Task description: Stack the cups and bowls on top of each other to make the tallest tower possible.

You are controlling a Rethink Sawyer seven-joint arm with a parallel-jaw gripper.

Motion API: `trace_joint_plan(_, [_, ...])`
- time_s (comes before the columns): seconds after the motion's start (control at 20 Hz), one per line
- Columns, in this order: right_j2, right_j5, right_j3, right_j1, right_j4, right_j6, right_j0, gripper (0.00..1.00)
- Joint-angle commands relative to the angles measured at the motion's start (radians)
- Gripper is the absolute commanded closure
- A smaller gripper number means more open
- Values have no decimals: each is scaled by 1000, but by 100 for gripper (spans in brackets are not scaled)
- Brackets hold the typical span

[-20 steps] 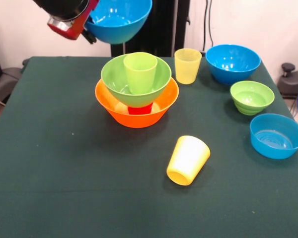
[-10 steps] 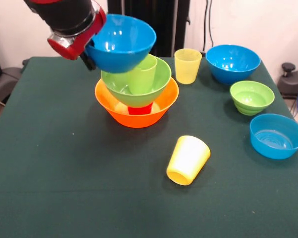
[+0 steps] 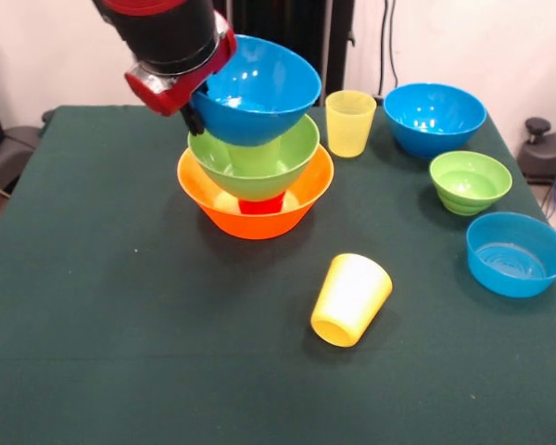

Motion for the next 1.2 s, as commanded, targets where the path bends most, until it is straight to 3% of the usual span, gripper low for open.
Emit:
trace_joint_plan(0.05, [9, 183, 3, 16, -14, 152, 21, 100])
trace_joint_plan(0.6, [32, 253, -34, 27, -2, 119, -9, 100])
trace_joint_plan(1.2, [47, 90, 44, 58, 91, 184, -23, 100])
